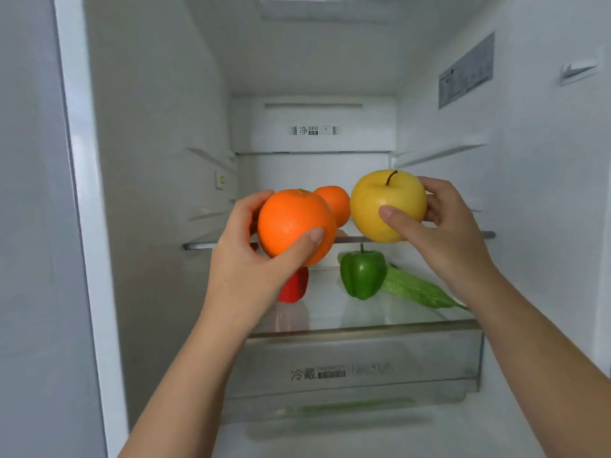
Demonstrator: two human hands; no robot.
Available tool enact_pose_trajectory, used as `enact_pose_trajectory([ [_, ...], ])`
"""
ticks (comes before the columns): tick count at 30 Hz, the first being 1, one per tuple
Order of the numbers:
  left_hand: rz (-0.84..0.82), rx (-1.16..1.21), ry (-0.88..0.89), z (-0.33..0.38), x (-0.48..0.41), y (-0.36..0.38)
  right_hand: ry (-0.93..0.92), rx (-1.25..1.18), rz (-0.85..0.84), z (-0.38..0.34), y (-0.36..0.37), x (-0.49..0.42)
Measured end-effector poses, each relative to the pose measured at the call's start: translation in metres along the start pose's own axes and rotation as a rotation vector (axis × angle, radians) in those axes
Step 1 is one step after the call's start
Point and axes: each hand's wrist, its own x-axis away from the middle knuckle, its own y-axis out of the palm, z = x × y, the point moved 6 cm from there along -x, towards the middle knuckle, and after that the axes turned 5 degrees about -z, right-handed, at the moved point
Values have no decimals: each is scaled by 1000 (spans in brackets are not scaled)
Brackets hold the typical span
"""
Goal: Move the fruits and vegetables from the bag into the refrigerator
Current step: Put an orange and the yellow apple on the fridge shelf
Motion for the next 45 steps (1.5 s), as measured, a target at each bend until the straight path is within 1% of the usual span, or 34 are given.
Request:
enact_pose_trajectory([
  [4,4,-171,57,3,-28,11,63,36,-17,22,-5,-50],
  [7,-13,-234,4,-7,-55,16,125,76,-59,44,-7,-82],
  [10,-10,-355,-49,-22,-84,11,158,168,-114,59,-4,-106],
  [12,-29,-378,-96,-34,-103,9,193,180,-156,67,-1,-119],
  [14,-73,-368,-161,-47,-119,12,241,176,-209,78,2,-131],
  [20,-249,-237,-382,-79,-146,33,363,192,-324,100,9,-149],
  [24,-284,-218,-465,-99,-156,37,440,145,-414,114,17,-151],
  [27,-313,-160,-519,-114,-156,38,480,95,-464,122,19,-151],
  [31,-373,-97,-559,-121,-155,41,498,72,-487,129,19,-154],
  [35,-389,-58,-575,-122,-155,40,489,67,-503,131,22,-154],
  [40,-419,-193,-529,-121,-152,38,475,96,-484,130,22,-154],
  [45,-413,-220,-493,-118,-151,37,446,127,-463,130,19,-154],
])
